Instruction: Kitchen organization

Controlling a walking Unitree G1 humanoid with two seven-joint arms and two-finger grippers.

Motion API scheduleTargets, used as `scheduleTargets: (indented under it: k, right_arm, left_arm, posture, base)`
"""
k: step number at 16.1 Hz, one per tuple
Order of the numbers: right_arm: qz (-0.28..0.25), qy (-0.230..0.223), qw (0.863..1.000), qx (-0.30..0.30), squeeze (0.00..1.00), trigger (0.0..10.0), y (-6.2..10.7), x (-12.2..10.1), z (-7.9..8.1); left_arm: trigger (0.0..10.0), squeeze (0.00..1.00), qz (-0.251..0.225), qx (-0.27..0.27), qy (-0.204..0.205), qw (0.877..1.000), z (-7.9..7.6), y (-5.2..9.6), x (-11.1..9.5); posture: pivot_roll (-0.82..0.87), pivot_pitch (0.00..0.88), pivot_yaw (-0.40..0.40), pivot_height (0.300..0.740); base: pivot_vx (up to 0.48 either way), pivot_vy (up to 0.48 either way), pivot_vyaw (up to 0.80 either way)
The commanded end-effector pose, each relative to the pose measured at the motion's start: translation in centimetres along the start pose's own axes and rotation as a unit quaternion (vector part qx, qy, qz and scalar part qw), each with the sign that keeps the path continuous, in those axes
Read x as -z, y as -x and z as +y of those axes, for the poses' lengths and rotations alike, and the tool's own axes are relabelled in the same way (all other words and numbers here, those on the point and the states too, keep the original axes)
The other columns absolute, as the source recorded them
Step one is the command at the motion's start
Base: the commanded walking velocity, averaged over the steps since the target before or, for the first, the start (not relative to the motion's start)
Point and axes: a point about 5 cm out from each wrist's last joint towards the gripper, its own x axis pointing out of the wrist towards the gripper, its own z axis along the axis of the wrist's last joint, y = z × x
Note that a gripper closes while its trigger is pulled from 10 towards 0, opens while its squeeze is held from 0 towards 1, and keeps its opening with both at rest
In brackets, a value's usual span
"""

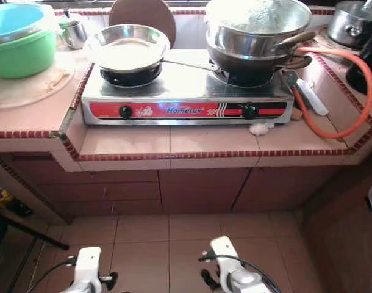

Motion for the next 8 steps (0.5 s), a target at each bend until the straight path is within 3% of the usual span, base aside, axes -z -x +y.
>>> scheduleTargets:
  k: [1, 8]
  right_arm:
    - [0.013, -0.013, 1.000, 0.008, 0.00, 10.0, 0.22, 1.01, -0.39]
    - [0.013, -0.012, 1.000, 0.006, 0.00, 10.0, 0.21, 1.02, -0.30]
  left_arm:
    - [10.0, 0.00, 0.004, 0.004, -0.007, 1.000, -0.22, 0.00, 0.11]
    - [10.0, 0.00, 0.005, 0.002, -0.010, 1.000, -0.19, 0.00, 0.11]
  posture:
    - [-0.17, 0.099, 0.009, 0.740]
    - [-0.17, 0.099, 0.010, 0.740]
  base:
    - [-0.240, 0.292, 0.00]
    - [-0.251, 0.299, 0.00]
